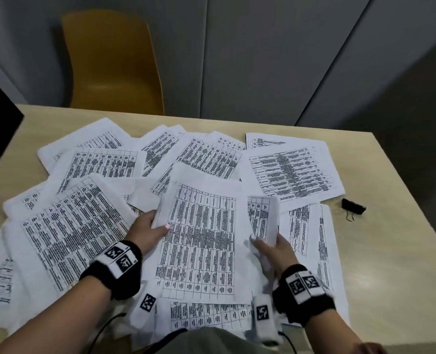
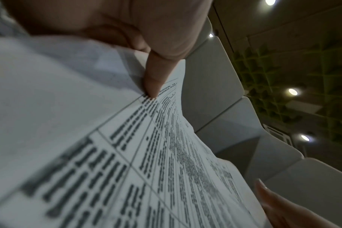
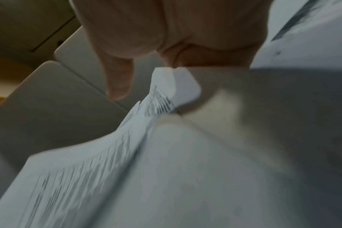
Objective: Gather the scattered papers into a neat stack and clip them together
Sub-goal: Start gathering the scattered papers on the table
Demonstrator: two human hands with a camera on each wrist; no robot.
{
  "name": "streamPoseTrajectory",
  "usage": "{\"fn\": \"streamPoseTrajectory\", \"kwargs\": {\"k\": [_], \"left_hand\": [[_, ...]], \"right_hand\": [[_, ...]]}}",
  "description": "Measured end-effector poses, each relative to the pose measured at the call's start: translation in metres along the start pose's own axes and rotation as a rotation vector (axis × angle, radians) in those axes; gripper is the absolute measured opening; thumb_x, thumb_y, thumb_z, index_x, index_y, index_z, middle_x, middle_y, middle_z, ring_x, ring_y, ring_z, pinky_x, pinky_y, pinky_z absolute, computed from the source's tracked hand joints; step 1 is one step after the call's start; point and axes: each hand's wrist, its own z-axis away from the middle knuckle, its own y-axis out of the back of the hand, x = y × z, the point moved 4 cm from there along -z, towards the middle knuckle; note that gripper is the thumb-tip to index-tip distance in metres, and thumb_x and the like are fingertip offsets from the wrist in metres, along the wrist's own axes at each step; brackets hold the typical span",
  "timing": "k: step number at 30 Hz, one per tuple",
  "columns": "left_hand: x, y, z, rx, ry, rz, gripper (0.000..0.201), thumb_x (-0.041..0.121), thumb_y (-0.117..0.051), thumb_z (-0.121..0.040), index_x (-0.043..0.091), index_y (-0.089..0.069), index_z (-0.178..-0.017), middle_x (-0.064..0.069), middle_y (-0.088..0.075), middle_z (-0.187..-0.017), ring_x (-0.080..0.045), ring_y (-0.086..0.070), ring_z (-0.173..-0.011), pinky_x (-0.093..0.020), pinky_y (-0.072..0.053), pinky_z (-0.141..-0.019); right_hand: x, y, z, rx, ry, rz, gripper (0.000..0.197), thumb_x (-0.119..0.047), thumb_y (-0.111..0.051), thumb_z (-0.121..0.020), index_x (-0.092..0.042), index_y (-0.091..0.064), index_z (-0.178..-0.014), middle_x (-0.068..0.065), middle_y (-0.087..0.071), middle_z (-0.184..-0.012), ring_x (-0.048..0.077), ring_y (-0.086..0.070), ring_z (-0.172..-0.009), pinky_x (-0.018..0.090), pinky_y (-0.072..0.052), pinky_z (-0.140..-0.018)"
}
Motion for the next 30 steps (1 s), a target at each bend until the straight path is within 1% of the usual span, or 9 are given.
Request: {"fn": "streamPoseTrajectory", "kwargs": {"k": [4, 6, 10, 14, 18, 21, 23, 25, 30], "left_hand": [[0.015, 0.007, -0.009, 0.152, -0.12, -0.083, 0.03, 0.03, -0.056, -0.089, 0.015, -0.056, -0.115, -0.005, -0.063, -0.102, -0.025, -0.059, -0.095, -0.031, -0.047, -0.077], [0.02, 0.027, -0.023, 0.311, -0.206, -0.298, 0.049, 0.039, -0.049, -0.09, 0.015, -0.044, -0.133, -0.013, -0.053, -0.129, -0.032, -0.049, -0.117, -0.041, -0.043, -0.094], [0.003, 0.032, -0.047, -0.016, 0.052, -0.951, 0.064, 0.053, -0.021, -0.094, 0.024, -0.004, -0.149, -0.006, 0.007, -0.159, -0.032, 0.007, -0.145, -0.054, -0.004, -0.115], [-0.005, 0.013, -0.024, -0.206, -0.002, -1.088, 0.067, 0.058, -0.011, -0.092, 0.025, 0.0, -0.149, -0.006, 0.016, -0.158, -0.029, 0.015, -0.145, -0.056, 0.006, -0.113], [-0.01, 0.006, 0.005, -0.243, -0.137, -0.935, 0.06, 0.051, -0.024, -0.095, 0.023, -0.018, -0.147, -0.006, -0.005, -0.158, -0.026, 0.002, -0.146, -0.053, 0.003, -0.114], [-0.006, 0.032, 0.009, 0.085, -0.207, -0.575, 0.054, 0.039, -0.048, -0.091, 0.025, -0.033, -0.141, -0.015, -0.038, -0.146, -0.034, -0.02, -0.142, -0.055, -0.008, -0.116], [-0.018, 0.052, 0.008, 0.22, -0.005, -0.666, 0.069, 0.049, -0.042, -0.091, 0.028, -0.01, -0.148, -0.011, -0.013, -0.157, -0.037, -0.003, -0.144, -0.057, -0.003, -0.115], [-0.038, 0.058, 0.008, 0.156, 0.218, -0.756, 0.076, 0.061, -0.026, -0.09, 0.03, 0.015, -0.146, -0.008, 0.015, -0.158, -0.037, 0.013, -0.143, -0.058, 0.002, -0.114], [-0.042, 0.035, 0.007, 0.042, 0.039, -0.649, 0.075, 0.057, -0.035, -0.09, 0.034, 0.01, -0.147, -0.005, 0.003, -0.159, -0.033, -0.001, -0.145, -0.057, -0.007, -0.115]], "right_hand": [[-0.006, -0.003, 0.007, 0.013, 0.109, 0.115, 0.021, 0.0, -0.071, -0.076, -0.007, -0.059, -0.091, -0.001, -0.063, -0.073, 0.013, -0.06, -0.064, 0.019, -0.051, -0.053], [-0.002, -0.001, 0.005, 0.023, 0.096, 0.087, 0.018, 0.0, -0.068, -0.079, -0.003, -0.061, -0.096, 0.003, -0.066, -0.075, 0.018, -0.062, -0.067, 0.027, -0.053, -0.061], [0.002, -0.001, 0.005, 0.049, 0.067, 0.025, 0.015, 0.005, -0.064, -0.08, 0.001, -0.062, -0.094, 0.008, -0.066, -0.073, 0.018, -0.066, -0.059, 0.023, -0.051, -0.053], [0.005, -0.005, 0.0, 0.059, 0.031, -0.017, 0.014, 0.006, -0.063, -0.08, 0.006, -0.062, -0.094, 0.008, -0.064, -0.065, 0.021, -0.061, -0.056, 0.025, -0.049, -0.055], [0.002, -0.014, 0.001, -0.016, 0.015, -0.063, 0.015, -0.003, -0.069, -0.079, -0.003, -0.06, -0.091, 0.009, -0.063, -0.069, 0.021, -0.056, -0.06, 0.024, -0.048, -0.054], [-0.002, -0.019, 0.001, 0.017, 0.045, -0.053, 0.018, -0.006, -0.068, -0.081, -0.007, -0.058, -0.096, 0.012, -0.066, -0.079, 0.025, -0.059, -0.07, 0.031, -0.049, -0.064], [-0.002, -0.021, 0.0, 0.029, 0.044, -0.044, 0.017, -0.008, -0.066, -0.082, -0.006, -0.057, -0.096, 0.012, -0.065, -0.08, 0.026, -0.059, -0.072, 0.032, -0.049, -0.064], [-0.003, -0.024, -0.001, 0.021, 0.041, -0.04, 0.014, -0.007, -0.065, -0.083, -0.005, -0.057, -0.094, 0.011, -0.062, -0.075, 0.023, -0.056, -0.067, 0.028, -0.045, -0.06], [-0.003, -0.038, 0.0, -0.026, 0.051, -0.022, 0.009, -0.002, -0.065, -0.081, -0.007, -0.058, -0.083, 0.008, -0.058, -0.065, 0.019, -0.051, -0.06, 0.025, -0.039, -0.056]]}}
